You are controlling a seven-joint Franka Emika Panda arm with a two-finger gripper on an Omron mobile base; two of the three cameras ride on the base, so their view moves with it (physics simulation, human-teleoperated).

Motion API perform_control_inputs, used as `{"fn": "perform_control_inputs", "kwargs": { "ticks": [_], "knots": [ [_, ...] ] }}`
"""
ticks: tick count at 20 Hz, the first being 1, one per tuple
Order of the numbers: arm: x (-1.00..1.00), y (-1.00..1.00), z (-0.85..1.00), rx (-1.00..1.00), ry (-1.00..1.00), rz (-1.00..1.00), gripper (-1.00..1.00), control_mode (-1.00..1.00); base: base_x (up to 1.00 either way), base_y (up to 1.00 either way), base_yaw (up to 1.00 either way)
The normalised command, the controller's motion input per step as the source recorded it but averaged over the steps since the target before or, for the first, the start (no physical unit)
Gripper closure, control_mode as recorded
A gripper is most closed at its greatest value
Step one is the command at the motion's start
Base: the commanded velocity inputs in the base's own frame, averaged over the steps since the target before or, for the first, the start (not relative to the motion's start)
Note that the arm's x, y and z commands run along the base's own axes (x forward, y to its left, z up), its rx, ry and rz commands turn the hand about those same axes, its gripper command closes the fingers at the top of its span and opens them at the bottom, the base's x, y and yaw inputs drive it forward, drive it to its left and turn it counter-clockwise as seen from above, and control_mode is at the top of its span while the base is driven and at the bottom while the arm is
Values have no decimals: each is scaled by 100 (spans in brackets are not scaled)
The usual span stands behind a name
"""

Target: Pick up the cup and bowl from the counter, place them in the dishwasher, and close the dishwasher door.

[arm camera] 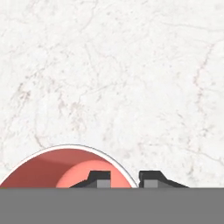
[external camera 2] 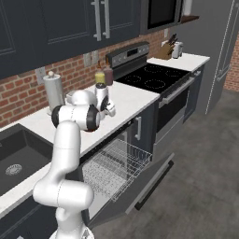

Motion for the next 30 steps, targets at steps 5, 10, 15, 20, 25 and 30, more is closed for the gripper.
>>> {"fn": "perform_control_inputs", "kwargs": {
  "ticks": [5, 10, 15, 20, 25, 30],
  "knots": [
    [-70, -75, 1, 13, 0, -6, 100, -100, 0, 0, 0],
    [-100, -100, 6, 15, -3, -9, 100, -100, 0, 0, 0],
    [-100, -99, 0, 16, -14, -5, 100, -100, 0, 0, 0],
    [-100, -82, 0, 13, -14, -1, 100, -100, 0, 0, 0],
    [-97, -42, -22, 9, -2, 0, 100, -100, 0, 0, 0],
    [-26, 0, -80, 10, 8, 0, 100, -100, 0, 0, 0]
  ]
}}
